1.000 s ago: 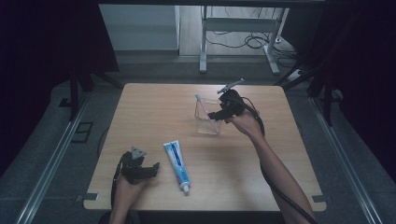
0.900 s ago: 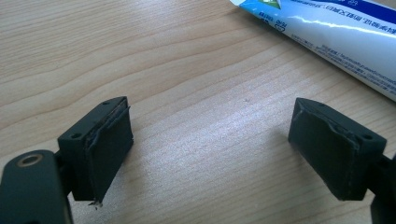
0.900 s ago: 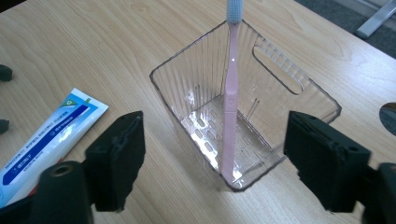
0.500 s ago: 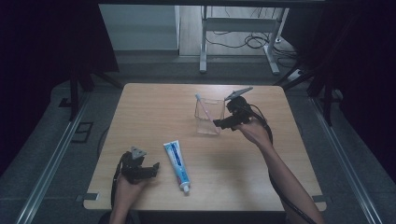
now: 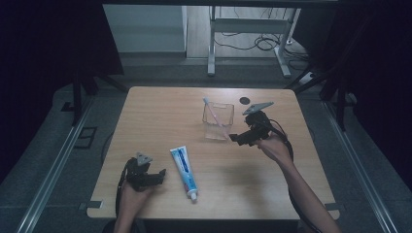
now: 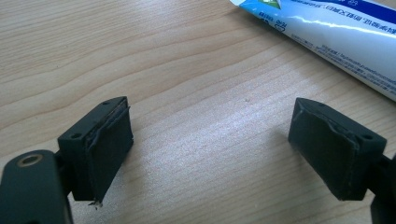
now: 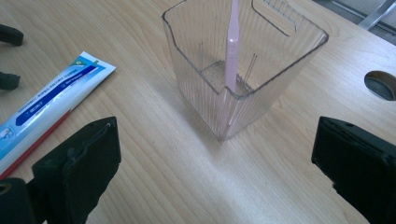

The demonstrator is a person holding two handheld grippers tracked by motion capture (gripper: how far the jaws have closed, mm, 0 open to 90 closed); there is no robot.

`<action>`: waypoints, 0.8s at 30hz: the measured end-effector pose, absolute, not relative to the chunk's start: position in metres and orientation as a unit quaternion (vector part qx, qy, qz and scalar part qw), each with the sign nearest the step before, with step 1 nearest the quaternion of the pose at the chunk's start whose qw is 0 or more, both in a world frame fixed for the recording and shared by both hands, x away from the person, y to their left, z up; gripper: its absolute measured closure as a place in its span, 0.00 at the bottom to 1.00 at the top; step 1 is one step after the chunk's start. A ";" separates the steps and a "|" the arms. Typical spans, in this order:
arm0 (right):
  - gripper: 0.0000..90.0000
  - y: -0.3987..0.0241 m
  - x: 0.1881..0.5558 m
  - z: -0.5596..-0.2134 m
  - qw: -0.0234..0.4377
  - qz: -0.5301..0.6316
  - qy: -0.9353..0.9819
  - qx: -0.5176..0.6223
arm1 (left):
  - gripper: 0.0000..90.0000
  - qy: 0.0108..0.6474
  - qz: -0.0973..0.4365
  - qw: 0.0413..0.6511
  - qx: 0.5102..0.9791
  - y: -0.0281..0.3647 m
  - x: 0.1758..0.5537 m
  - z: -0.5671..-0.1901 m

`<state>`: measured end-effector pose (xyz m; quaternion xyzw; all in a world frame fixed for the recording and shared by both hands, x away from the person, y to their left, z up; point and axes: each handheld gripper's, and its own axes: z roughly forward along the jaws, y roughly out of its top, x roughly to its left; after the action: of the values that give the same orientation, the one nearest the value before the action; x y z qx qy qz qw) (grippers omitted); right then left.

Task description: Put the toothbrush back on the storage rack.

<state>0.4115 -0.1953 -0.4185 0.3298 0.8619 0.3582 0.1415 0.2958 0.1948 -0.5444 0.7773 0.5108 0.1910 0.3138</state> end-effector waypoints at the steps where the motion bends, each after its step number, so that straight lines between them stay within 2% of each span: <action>1: 0.00 -0.198 0.409 -0.420 0.141 0.361 0.860 0.331 | 0.15 0.511 0.191 0.314 0.777 0.195 0.296 -0.544; 24: 0.00 -0.239 0.368 -0.452 0.150 0.355 0.856 0.345 | 0.15 0.512 0.191 0.316 0.775 0.194 0.296 -0.545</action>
<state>0.3678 -0.2394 -0.4520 0.3452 0.8558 0.3549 0.1502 0.2959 0.1944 -0.5446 0.7754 0.5122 0.1914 0.3158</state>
